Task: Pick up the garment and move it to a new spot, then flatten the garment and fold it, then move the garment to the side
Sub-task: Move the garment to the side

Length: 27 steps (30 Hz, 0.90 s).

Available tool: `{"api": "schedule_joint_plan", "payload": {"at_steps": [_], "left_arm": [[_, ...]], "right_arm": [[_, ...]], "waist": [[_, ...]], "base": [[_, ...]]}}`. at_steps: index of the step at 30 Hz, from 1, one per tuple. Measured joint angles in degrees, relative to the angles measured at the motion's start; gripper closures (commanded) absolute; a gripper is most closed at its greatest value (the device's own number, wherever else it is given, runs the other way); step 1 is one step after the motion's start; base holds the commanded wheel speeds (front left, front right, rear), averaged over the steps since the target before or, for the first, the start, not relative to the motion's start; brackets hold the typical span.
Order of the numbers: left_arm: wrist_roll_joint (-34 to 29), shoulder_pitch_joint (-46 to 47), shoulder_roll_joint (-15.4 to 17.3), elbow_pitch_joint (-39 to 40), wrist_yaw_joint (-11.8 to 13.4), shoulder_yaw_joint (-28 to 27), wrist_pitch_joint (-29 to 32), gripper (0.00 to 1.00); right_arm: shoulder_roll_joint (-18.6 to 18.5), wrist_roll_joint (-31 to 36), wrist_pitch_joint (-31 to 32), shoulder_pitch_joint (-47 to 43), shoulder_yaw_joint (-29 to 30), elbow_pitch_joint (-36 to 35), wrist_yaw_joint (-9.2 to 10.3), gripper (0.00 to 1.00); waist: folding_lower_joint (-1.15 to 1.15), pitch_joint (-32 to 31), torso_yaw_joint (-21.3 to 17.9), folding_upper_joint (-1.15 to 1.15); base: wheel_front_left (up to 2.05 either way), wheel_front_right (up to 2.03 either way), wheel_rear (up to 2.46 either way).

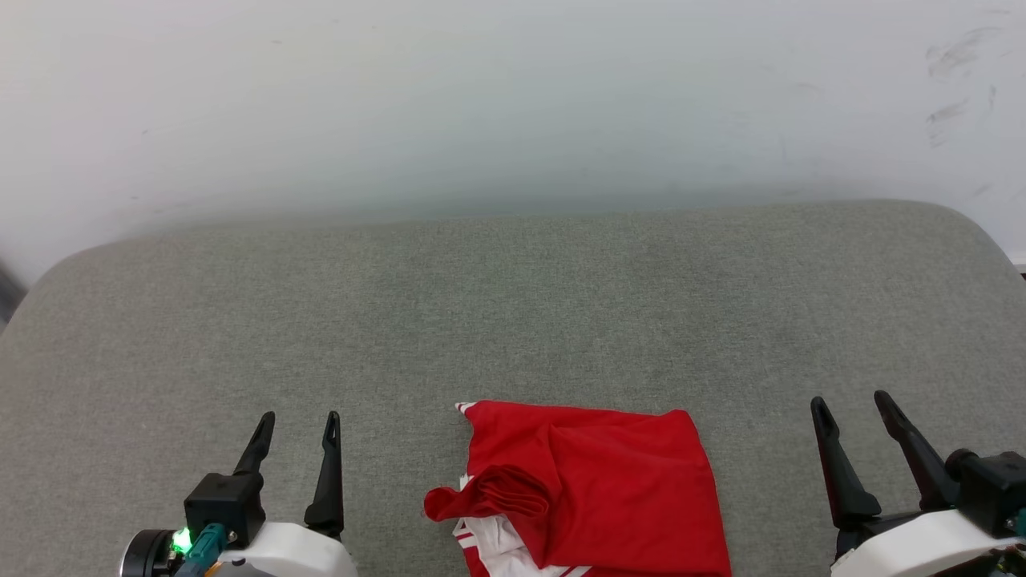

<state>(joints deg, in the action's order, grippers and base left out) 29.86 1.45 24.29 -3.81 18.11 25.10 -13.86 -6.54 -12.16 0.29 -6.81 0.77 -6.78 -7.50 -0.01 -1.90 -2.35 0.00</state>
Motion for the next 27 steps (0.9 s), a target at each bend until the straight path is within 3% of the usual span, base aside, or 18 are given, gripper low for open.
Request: {"api": "schedule_joint_plan", "payload": {"at_steps": [7,13,17,23,27], "left_arm": [[0.1,0.2,-0.5,-0.4,0.0,-0.3,-0.3,0.00],[0.5,0.6,-1.4,-0.2,0.4,-1.5,-0.7,0.00],[0.5,0.6,-1.7,0.2,0.3,-2.1,-0.9,0.00],[-0.1,2.0,-2.7,1.2,-1.2,-2.6,-1.0,0.00],[-1.0,3.2,-3.6,1.2,-2.5,-2.8,-1.0,0.00]], "right_arm": [[0.3,-2.7,4.8,-0.4,2.9,0.0,0.00,0.00],[-1.0,-10.2,20.8,-0.5,11.7,6.2,0.00,0.00],[-2.0,-14.5,34.7,0.4,17.3,11.7,0.00,0.00],[2.2,-25.7,51.5,5.7,24.0,16.8,0.00,0.00],[3.1,-31.3,56.4,10.2,25.7,20.1,0.00,0.00]], "waist": [[0.00,0.4,0.4,0.00],[0.00,0.9,1.1,0.00],[0.00,1.3,2.1,0.00],[0.00,2.9,4.5,0.00],[0.01,4.4,6.6,0.00]], "base": [[0.00,0.00,0.00],[0.00,0.00,0.00],[0.00,0.00,0.00],[0.00,0.00,0.00],[0.00,0.00,0.00]]}}
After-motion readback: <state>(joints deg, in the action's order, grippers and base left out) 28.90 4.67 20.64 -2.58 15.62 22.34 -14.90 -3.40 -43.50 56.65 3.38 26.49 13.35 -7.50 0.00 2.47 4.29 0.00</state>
